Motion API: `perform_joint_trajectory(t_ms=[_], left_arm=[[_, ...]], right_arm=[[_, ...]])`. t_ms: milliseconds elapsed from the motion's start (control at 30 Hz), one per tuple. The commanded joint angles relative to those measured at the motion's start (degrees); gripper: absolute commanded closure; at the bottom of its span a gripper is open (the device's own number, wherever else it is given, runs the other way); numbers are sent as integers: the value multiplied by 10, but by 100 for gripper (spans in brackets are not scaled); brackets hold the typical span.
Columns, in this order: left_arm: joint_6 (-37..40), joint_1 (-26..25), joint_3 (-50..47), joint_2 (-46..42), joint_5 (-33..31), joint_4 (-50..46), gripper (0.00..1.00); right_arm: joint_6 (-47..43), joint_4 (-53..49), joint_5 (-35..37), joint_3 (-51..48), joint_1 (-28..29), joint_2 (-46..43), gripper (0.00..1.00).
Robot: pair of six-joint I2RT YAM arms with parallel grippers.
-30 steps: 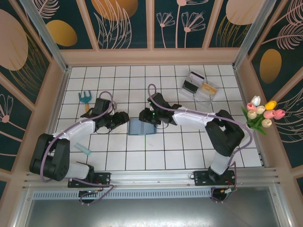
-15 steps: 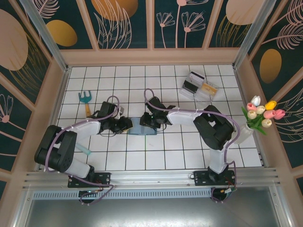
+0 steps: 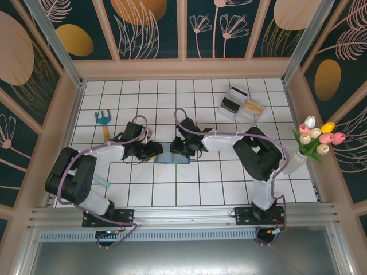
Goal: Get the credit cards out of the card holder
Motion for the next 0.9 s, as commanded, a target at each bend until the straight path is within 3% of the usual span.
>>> perform_joint_trajectory(t_ms=[0, 500, 867], left_arm=[[5, -2, 11, 11, -11, -14, 62], [-9, -1, 6, 12, 76, 46, 68], [-35, -7, 3, 4, 142, 111, 73]], right_arm=[[1, -14, -3, -18, -4, 14, 68], [2, -5, -17, -19, -6, 10, 68], [30, 47, -11, -61, -31, -90, 70]])
